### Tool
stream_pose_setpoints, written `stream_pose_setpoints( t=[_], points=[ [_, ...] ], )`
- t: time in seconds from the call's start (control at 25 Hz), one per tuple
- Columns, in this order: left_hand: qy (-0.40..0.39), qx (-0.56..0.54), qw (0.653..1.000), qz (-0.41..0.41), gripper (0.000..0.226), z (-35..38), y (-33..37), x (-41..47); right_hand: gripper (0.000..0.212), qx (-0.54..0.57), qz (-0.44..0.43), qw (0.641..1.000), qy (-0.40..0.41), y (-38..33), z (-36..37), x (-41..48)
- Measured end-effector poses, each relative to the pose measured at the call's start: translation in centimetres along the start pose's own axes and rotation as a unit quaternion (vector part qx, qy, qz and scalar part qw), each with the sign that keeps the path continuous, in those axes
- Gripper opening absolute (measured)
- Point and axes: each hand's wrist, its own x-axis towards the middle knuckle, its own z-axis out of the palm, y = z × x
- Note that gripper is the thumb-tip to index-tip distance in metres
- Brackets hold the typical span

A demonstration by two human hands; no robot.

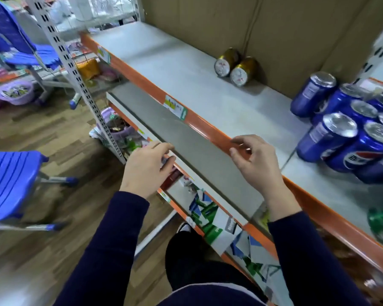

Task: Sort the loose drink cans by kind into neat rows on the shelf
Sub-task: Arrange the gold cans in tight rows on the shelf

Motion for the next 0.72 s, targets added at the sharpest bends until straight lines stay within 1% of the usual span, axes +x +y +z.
stream_pose_setpoints(
  t=[0.12,0.24,0.36,0.44,0.48,0.56,0.6,0.72],
  points=[
    [0.005,-0.003,1.000,0.015,0.023,-0.1,-2.6,5.8,0.020,0.004,0.015,0.999,0.030,0.6,1.8,6.3],
    [0.009,-0.009,1.000,0.027,0.023,-0.1,-4.5,12.4,0.025,-0.015,0.050,0.998,0.034,2.1,2.3,13.1],
    [0.000,-0.039,0.999,0.036,0.024,0.8,-5.5,17.6,0.047,-0.057,0.112,0.991,0.045,3.9,2.4,19.7],
    [-0.027,-0.045,0.998,0.047,0.026,1.7,-5.8,19.9,0.062,-0.057,0.183,0.981,0.023,4.7,2.8,22.8],
    [-0.037,-0.050,0.997,0.053,0.026,2.2,-6.0,20.8,0.065,-0.055,0.210,0.976,0.004,5.0,3.3,23.9],
    [-0.053,-0.074,0.993,0.071,0.025,3.3,-6.4,23.0,0.064,-0.051,0.239,0.970,-0.016,5.7,4.5,25.3],
    [-0.063,-0.084,0.991,0.082,0.024,3.9,-6.6,24.2,0.062,-0.043,0.241,0.970,-0.007,6.0,5.0,25.5],
    [-0.095,-0.095,0.983,0.127,0.023,5.5,-7.2,27.9,0.051,-0.023,0.229,0.971,0.064,6.0,6.1,25.2]
  ],
)
